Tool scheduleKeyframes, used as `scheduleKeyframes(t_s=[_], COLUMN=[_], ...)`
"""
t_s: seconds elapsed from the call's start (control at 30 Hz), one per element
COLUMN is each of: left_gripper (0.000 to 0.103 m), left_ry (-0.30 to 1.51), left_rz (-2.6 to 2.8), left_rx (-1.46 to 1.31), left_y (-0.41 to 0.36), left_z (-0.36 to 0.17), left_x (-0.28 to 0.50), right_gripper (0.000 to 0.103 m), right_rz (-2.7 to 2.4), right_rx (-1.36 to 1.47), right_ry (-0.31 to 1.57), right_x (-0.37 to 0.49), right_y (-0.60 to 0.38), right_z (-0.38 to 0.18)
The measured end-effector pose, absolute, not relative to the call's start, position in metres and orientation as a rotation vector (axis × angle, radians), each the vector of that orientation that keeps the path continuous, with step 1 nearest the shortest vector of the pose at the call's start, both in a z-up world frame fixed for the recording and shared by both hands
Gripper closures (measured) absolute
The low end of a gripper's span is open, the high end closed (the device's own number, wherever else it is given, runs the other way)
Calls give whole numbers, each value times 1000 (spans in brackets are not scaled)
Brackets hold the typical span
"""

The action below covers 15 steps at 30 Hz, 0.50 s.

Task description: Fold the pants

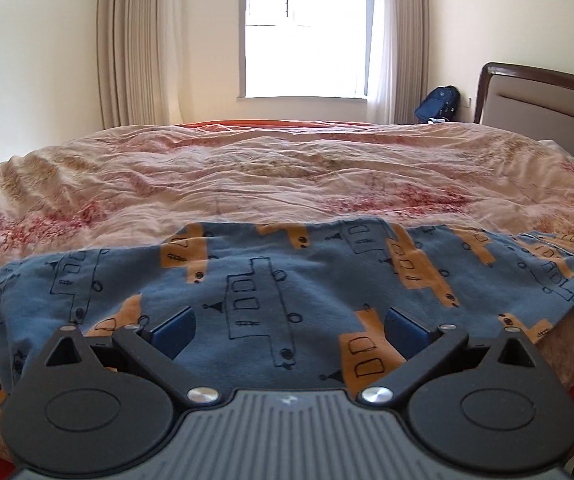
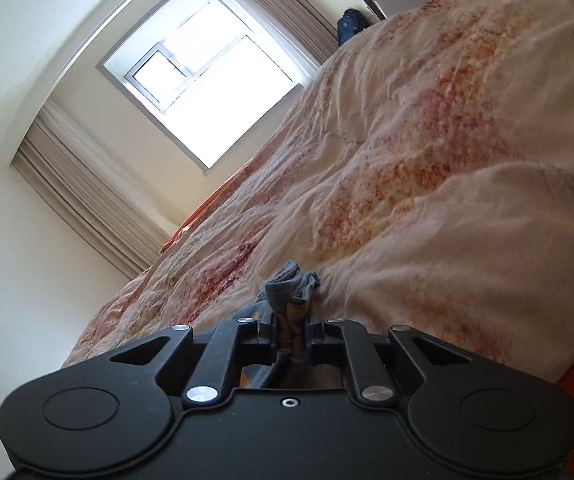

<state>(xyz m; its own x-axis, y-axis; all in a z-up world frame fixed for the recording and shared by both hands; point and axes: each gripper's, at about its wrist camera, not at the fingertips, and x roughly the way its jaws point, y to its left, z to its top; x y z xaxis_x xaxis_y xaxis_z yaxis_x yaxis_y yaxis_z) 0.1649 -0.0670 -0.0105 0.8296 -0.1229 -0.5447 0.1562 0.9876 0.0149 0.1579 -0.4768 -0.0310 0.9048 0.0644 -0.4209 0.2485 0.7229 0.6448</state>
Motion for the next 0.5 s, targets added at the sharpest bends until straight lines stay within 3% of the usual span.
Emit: scheduleKeyframes(t_s=[0.17, 0.3, 0.4, 0.5], left_gripper=[1, 1, 1, 1], left_ry=[567, 571, 569, 563], left_rz=[-96, -51, 2, 83], left_rx=[31, 23, 39, 34], left_y=[-48, -31, -14, 14], left_z=[-6, -7, -8, -5], left_x=[167, 169, 171, 175], right_gripper=[91, 91, 88, 78], right_rz=[-109, -157, -190, -205], right_rx=[635, 647, 662, 675], right_ry=[374, 446, 491, 484], right_x=[155, 161, 157, 152], right_y=[-477, -480, -479, -479], right_z=[-6, -22, -42, -47])
